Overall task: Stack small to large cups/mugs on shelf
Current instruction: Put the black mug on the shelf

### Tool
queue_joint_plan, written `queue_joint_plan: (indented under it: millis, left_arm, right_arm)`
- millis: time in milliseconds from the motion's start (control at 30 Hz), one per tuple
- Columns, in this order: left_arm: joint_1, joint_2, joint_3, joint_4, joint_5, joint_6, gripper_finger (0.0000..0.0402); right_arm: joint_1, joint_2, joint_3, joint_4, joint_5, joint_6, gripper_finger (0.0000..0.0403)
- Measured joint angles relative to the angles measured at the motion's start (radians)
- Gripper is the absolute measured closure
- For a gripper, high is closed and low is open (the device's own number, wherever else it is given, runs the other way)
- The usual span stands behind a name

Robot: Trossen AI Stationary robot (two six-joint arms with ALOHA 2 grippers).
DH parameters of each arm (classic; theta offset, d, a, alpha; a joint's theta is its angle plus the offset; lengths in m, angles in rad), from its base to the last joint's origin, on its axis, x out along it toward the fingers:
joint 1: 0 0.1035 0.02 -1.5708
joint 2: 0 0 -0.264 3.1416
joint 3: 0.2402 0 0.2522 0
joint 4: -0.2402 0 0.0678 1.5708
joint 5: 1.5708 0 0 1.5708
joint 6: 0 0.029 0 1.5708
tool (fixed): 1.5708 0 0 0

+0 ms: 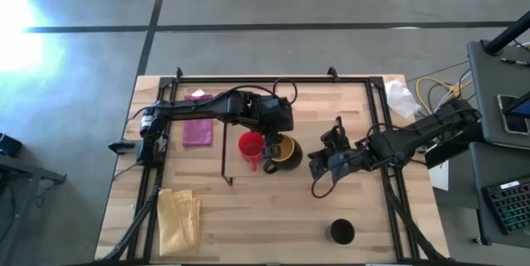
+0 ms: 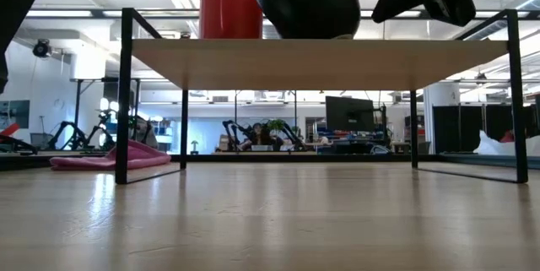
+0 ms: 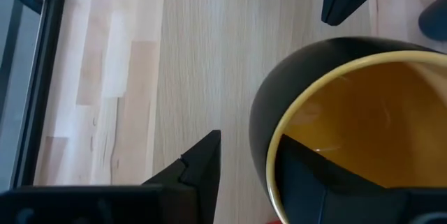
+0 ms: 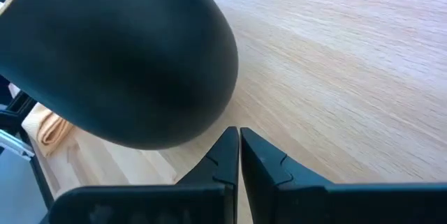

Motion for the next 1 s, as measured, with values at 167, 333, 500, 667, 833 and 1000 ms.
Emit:
queue_joint_plan:
  millis: [167, 333, 500, 667, 833, 1000]
  left_arm:
    - [0.000, 0.000, 0.000, 0.023, 0.003, 0.001, 0.0304]
    - [0.000, 0.000, 0.000, 0.025, 0.002, 0.003, 0.0361]
    - [0.000, 0.001, 0.000, 0.025, 0.002, 0.004, 0.0394]
    - [0.000, 0.001, 0.000, 0.027, -0.004, -0.020, 0.0394]
    - [-0.001, 0.002, 0.014, 0.014, -0.008, -0.046, 0.0399]
    - [0.000, 0.003, 0.033, -0.010, -0.016, -0.101, 0.0400]
  right_arm:
    - [0.000, 0.000, 0.000, -0.002, 0.000, 0.000, 0.0394]
    - [0.000, 0.000, 0.000, -0.004, 0.001, -0.001, 0.0394]
    - [0.000, 0.000, 0.000, -0.006, 0.001, -0.009, 0.0394]
    - [0.000, -0.004, 0.000, -0.009, 0.000, -0.016, 0.0394]
    - [-0.001, -0.005, 0.015, -0.013, 0.002, -0.060, 0.0394]
    - [-0.005, -0.011, 0.034, -0.014, 0.010, -0.081, 0.0394]
